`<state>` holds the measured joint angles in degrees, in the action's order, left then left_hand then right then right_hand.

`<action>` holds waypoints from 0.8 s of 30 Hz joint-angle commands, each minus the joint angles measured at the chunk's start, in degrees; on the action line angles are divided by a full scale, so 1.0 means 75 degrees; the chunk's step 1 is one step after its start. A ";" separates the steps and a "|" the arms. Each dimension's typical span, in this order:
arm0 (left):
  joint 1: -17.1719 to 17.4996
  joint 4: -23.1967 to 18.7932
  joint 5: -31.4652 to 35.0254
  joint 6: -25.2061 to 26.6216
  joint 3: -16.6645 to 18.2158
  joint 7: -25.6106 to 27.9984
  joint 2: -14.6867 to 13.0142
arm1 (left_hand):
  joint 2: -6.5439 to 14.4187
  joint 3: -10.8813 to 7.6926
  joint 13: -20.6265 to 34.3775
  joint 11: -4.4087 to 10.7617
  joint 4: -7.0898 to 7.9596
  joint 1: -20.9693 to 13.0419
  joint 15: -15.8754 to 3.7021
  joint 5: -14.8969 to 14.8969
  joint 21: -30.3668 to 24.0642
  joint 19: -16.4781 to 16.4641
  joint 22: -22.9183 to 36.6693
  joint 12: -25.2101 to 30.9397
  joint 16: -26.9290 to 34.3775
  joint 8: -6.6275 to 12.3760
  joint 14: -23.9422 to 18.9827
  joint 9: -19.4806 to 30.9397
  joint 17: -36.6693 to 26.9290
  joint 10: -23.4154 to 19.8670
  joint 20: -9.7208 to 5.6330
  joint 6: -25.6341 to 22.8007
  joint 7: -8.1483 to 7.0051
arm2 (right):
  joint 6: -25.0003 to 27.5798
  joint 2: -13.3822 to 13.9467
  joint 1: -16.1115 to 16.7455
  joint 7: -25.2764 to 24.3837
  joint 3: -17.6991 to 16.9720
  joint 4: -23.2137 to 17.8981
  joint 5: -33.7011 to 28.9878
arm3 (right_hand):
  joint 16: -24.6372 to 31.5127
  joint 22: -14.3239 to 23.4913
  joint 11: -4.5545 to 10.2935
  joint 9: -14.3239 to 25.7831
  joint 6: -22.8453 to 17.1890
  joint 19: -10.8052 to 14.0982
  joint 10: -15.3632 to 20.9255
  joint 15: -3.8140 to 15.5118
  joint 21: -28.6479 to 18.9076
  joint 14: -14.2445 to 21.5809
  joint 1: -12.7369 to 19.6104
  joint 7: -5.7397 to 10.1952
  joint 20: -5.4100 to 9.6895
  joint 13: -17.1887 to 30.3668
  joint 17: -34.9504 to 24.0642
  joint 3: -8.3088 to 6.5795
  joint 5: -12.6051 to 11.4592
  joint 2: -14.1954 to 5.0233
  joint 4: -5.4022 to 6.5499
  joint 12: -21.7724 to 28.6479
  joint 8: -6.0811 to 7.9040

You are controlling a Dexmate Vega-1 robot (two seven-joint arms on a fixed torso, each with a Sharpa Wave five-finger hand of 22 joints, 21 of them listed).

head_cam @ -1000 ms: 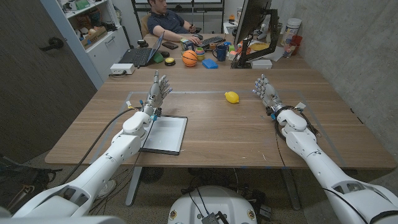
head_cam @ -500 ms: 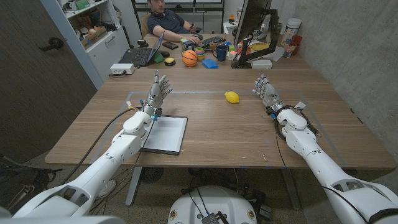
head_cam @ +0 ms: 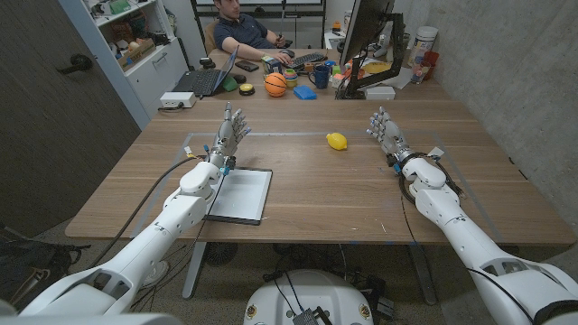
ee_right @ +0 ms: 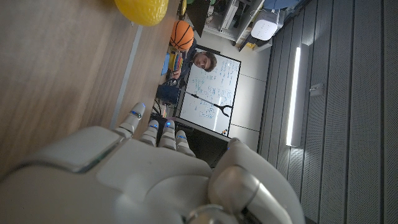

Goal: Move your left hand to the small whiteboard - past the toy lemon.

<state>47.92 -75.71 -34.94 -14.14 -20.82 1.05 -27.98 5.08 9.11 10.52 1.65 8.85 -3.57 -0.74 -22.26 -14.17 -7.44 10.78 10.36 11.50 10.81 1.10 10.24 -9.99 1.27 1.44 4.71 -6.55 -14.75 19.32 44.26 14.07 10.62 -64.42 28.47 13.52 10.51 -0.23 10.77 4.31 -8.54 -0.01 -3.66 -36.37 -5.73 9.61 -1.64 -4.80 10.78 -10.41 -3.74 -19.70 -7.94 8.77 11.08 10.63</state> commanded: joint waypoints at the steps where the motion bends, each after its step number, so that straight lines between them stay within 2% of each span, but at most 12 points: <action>1: 0.0010 -0.0023 0.0013 -0.0026 0.0006 0.0019 -0.0011 | 0.0131 0.0038 0.0028 0.0014 -0.0004 0.0015 0.0015 -0.0034 0.0029 -0.0073 0.0023 0.0040 0.0016 0.0038 0.0045 0.0039 -0.0036 0.0074 0.0031 0.0048 -0.0020 | -0.0001 -0.0023 -0.0054 0.0037 0.0006 0.0082 0.0013 | -0.0005 0.0019 -0.0018 0.0022 0.0032 0.0016 -0.0012 -0.0009 0.0004 0.0032 -0.0066 -0.0025 -0.0023 0.0034 -0.0022 0.0017 -0.0051 -0.0044 0.0022 0.0011 0.0055; 24: 0.0073 -0.0090 0.0006 -0.0045 0.0033 0.0064 -0.0034 | 0.0114 0.0077 0.0028 0.0006 -0.0015 -0.0002 0.0018 -0.0042 0.0065 -0.0077 0.0024 0.0042 0.0015 0.0039 0.0045 0.0039 -0.0036 0.0073 0.0039 0.0052 -0.0020 | -0.0034 -0.0011 -0.0036 0.0052 0.0019 0.0060 -0.0008 | -0.0019 0.0021 -0.0025 0.0021 0.0034 0.0023 -0.0014 -0.0002 0.0042 0.0033 -0.0069 -0.0026 -0.0024 0.0034 -0.0022 0.0014 -0.0056 -0.0044 0.0018 0.0009 0.0054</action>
<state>48.22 -76.08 -34.89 -14.45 -20.68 1.32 -28.09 5.08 9.35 10.52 1.65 8.61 -3.57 -0.74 -22.26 -13.92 -7.66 10.78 10.36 11.50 10.81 1.10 10.24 -9.99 1.27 1.67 4.71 -6.55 -14.87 19.24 44.00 14.34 10.72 -64.00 28.47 13.52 10.51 -0.23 10.77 4.31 -8.55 -0.01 -3.66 -36.38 -5.74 9.61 -1.64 -4.81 10.78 -10.41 -3.73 -19.70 -7.94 8.77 11.08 10.64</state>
